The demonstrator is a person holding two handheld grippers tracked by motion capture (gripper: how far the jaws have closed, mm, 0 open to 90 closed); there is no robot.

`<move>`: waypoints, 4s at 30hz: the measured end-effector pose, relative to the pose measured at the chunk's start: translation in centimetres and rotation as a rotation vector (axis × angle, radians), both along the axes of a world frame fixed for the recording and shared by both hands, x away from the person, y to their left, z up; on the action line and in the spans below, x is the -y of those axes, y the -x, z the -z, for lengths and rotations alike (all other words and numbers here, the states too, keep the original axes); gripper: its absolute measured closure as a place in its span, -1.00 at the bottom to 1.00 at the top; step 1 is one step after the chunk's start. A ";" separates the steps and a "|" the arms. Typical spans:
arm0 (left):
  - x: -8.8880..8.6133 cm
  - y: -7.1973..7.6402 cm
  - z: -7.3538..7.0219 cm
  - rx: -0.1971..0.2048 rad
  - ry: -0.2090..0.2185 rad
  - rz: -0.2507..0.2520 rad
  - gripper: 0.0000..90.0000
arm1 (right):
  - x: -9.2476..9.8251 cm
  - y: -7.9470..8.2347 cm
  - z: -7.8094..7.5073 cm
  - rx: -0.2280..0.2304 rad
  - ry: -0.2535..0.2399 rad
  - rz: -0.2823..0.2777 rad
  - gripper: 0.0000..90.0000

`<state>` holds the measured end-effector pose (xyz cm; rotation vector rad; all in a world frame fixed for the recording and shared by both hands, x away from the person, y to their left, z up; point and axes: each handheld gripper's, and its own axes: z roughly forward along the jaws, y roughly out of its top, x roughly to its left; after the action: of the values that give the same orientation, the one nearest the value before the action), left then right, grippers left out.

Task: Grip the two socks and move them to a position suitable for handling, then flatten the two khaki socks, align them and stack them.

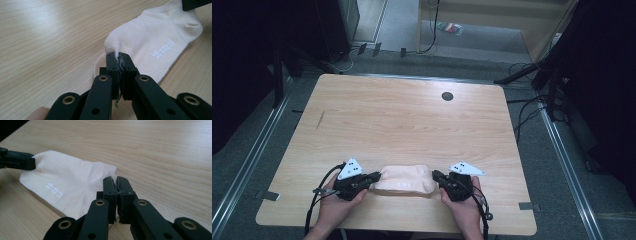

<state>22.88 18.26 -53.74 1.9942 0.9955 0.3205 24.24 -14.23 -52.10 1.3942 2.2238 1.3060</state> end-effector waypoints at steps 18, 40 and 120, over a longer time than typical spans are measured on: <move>0.5 0.1 1.1 0.042 -0.067 -0.005 0.95 | -0.8 -0.5 1.5 -0.005 0.053 0.003 0.94; -0.6 -0.2 1.0 0.034 0.036 -0.058 0.08 | -0.7 -0.3 1.2 0.044 0.024 0.054 0.54; -9.8 0.4 -0.3 0.119 0.124 -0.328 -0.85 | 5.1 -0.3 -0.4 0.145 -0.025 0.094 -0.87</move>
<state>22.51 28.05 -53.48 1.6790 1.2348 0.5358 24.52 -19.32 -51.69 1.3498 2.0303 1.3608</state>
